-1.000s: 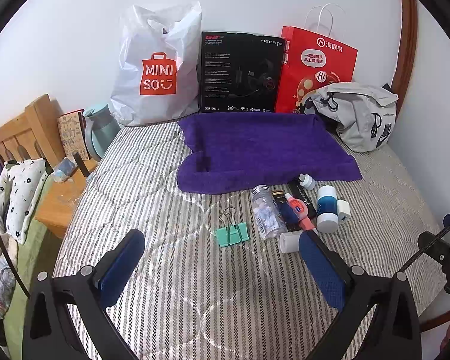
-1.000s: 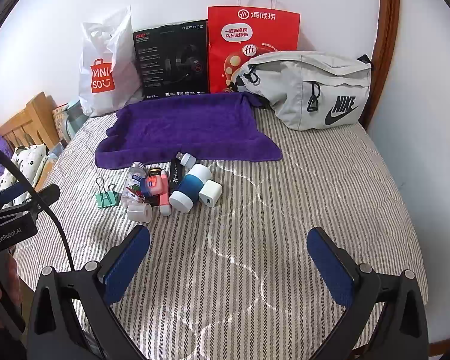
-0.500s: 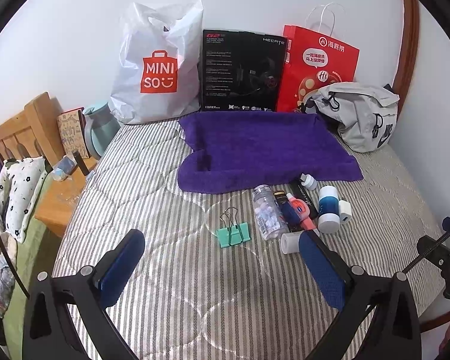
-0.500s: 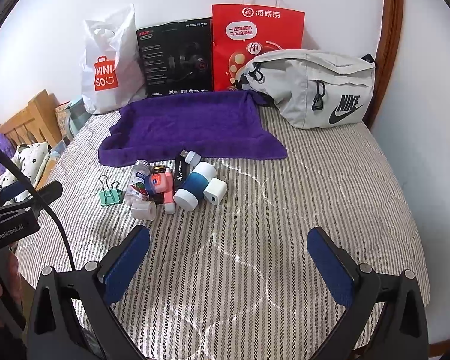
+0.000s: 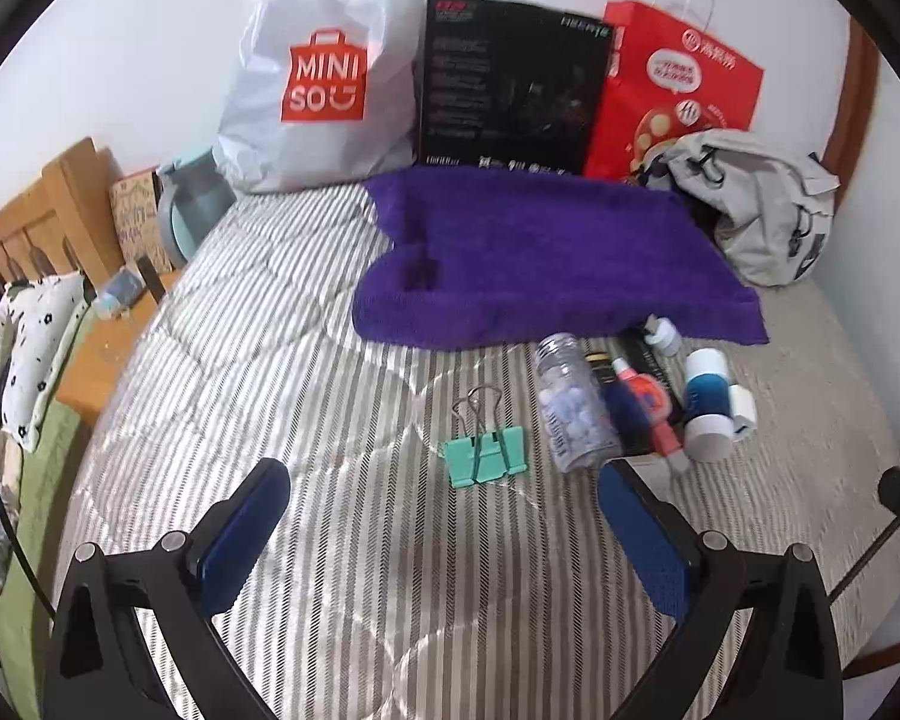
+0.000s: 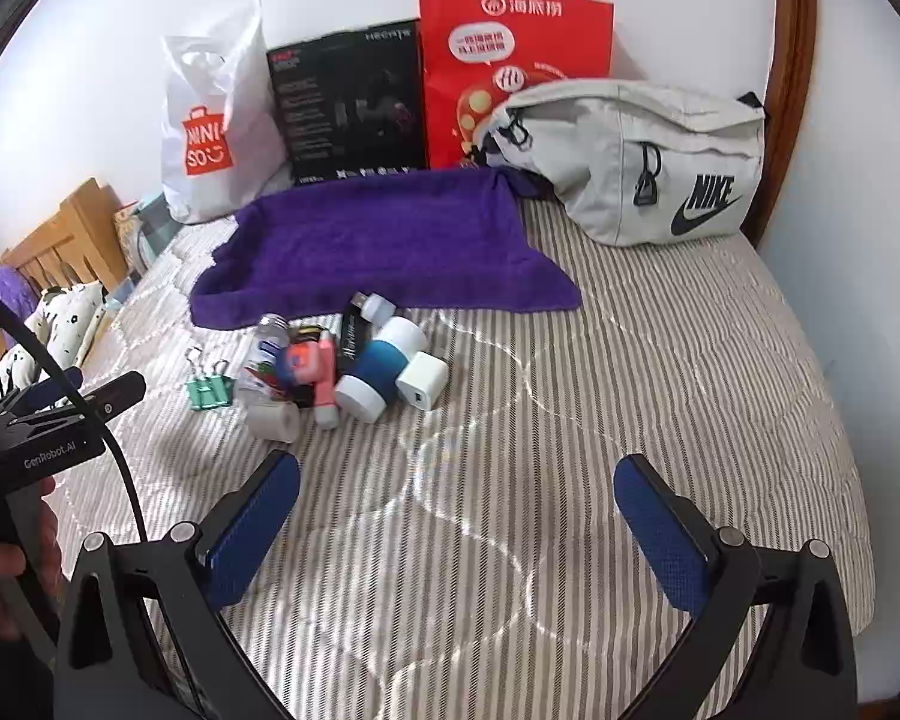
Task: Organize rigid objects
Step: 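Grasp the green binder clip with left gripper while right grasps the white charger cube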
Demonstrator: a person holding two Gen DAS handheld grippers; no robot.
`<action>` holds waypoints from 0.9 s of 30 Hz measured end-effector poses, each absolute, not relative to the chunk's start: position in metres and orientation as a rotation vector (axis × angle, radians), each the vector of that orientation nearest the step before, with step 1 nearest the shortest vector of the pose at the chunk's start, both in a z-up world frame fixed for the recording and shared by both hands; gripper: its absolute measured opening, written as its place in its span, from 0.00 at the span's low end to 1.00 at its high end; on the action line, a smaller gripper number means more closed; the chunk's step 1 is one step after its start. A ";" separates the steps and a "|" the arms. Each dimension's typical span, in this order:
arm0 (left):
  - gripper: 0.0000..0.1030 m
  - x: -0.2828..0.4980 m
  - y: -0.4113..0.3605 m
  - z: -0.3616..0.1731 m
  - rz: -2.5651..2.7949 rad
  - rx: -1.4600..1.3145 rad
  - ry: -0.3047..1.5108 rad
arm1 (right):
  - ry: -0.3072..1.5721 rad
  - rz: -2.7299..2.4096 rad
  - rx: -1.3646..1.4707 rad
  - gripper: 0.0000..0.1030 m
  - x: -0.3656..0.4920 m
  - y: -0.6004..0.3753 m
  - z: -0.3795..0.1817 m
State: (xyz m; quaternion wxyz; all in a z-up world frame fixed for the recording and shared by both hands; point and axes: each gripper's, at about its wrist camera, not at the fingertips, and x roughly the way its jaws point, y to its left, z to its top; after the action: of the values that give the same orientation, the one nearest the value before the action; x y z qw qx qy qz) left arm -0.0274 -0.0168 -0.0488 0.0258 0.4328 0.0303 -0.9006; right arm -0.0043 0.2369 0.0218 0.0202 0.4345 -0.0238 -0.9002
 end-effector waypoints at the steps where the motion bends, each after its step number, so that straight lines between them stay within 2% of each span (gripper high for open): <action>1: 1.00 -0.030 -0.017 -0.053 -2.777 1.343 0.099 | -0.077 -2.794 1.348 1.00 -0.007 0.239 0.018; 4: 0.97 -0.040 -0.016 -0.069 -2.753 1.375 0.115 | -0.075 -2.788 1.373 1.00 -0.018 0.245 0.006; 8: 0.87 -0.053 -0.015 -0.089 -2.717 1.416 0.137 | -0.092 -2.761 1.390 1.00 -0.030 0.252 -0.012; 13: 0.82 -0.065 -0.009 -0.106 -2.702 1.436 0.181 | -0.100 -2.713 1.367 1.00 -0.043 0.257 -0.029; 19: 0.70 -0.071 -0.001 -0.112 -2.666 1.379 0.110 | -0.031 -2.668 1.368 0.97 -0.065 0.259 -0.050; 22: 0.61 -0.068 -0.001 -0.111 -2.682 1.372 0.100 | -0.029 -2.646 1.376 0.91 -0.075 0.262 -0.058; 23: 0.55 -0.067 -0.001 -0.110 -2.687 1.368 0.100 | -0.032 -2.639 1.371 0.90 -0.079 0.263 -0.061; 27: 0.41 -0.066 -0.001 -0.109 -2.717 1.362 0.086 | -0.018 -2.617 1.373 0.87 -0.090 0.264 -0.068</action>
State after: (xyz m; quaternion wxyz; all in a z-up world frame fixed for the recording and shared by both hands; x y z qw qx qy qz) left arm -0.0659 -0.0007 -0.1086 0.0508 0.4474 0.0283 -0.8924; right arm -0.0905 0.2635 -0.0678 0.0928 0.4626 -0.0060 -0.8817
